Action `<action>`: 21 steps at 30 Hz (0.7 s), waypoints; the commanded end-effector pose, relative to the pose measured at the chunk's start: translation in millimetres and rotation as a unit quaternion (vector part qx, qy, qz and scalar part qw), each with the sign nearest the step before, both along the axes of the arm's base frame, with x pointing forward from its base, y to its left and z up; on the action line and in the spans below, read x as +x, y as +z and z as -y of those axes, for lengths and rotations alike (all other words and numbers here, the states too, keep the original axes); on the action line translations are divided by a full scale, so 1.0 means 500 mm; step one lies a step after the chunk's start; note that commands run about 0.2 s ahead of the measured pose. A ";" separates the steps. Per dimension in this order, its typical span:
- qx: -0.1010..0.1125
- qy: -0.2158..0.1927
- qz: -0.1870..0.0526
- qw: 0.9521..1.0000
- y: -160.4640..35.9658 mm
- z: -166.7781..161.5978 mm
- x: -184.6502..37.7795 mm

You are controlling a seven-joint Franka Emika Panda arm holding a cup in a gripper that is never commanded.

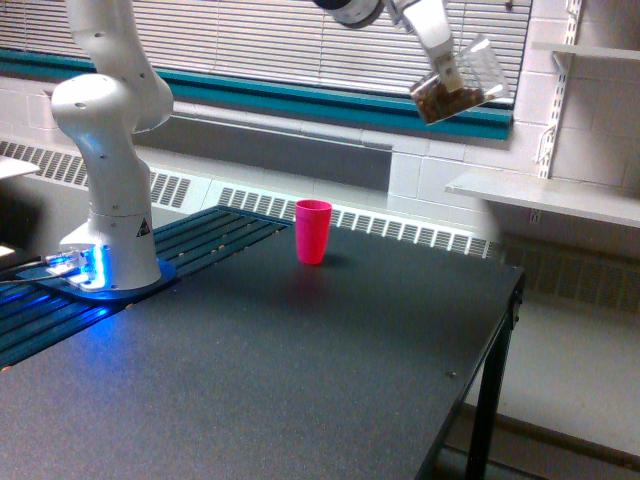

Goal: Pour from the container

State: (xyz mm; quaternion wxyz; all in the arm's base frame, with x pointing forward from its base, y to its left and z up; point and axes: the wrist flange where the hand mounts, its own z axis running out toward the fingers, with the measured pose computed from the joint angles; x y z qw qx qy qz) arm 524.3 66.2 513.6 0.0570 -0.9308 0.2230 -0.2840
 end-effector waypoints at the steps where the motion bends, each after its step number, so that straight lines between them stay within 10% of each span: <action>1: -0.017 0.048 0.007 0.999 -0.003 -0.069 -0.068; 21: -0.056 0.102 -0.016 0.993 -0.102 -0.188 -0.287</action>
